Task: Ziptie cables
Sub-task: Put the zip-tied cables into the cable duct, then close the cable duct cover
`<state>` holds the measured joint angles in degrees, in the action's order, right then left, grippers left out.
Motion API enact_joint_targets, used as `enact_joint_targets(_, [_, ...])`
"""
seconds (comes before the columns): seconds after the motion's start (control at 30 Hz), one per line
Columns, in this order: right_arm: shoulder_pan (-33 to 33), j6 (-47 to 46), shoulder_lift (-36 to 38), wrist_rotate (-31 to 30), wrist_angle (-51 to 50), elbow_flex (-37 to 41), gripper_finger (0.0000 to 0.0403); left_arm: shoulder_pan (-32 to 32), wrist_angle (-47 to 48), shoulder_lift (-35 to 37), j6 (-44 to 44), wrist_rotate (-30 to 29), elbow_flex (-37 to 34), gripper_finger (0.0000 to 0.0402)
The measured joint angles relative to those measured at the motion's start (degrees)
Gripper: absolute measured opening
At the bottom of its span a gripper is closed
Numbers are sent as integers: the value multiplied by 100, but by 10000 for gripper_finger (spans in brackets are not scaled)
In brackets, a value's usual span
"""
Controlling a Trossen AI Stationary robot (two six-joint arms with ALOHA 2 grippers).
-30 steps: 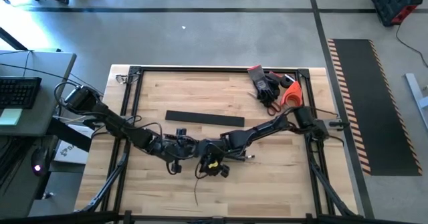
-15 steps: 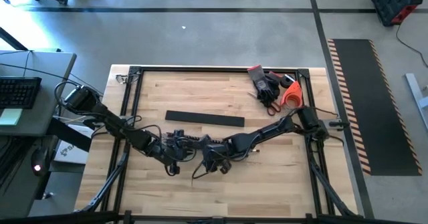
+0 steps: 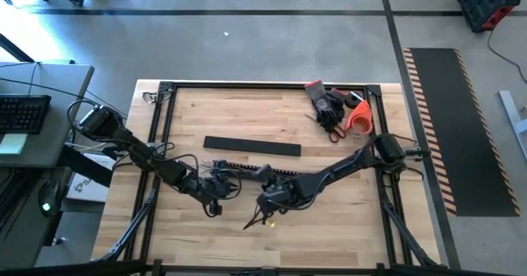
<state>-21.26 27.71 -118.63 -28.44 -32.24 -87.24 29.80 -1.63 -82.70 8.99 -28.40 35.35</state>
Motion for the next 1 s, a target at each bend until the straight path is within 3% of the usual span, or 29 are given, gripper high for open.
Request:
enact_joint_targets(0.23, [7,-637,0,990,-15,0,0,-14,-241,0,-8,-52,2,14])
enact_joint_targets(0.33, [68,-1326,-2,865,-40,0,0,-15,-290,0,-9,-90,2,14])
enact_joint_targets(0.53, [105,-1562,10,1080,-92,-7,8,-15,-291,0,36,-90,2,16])
enact_joint_targets(0.7, [146,-1862,247,1191,-184,-7,62,-15,-300,0,39,-82,2,23])
enact_joint_targets(0.87, [134,-1604,742,1726,-335,-11,134,-17,-387,0,40,-62,2,29])
enact_joint_targets(1.0, [300,-1563,1218,2005,-867,204,167,-35,-590,0,-11,-15,2,35])
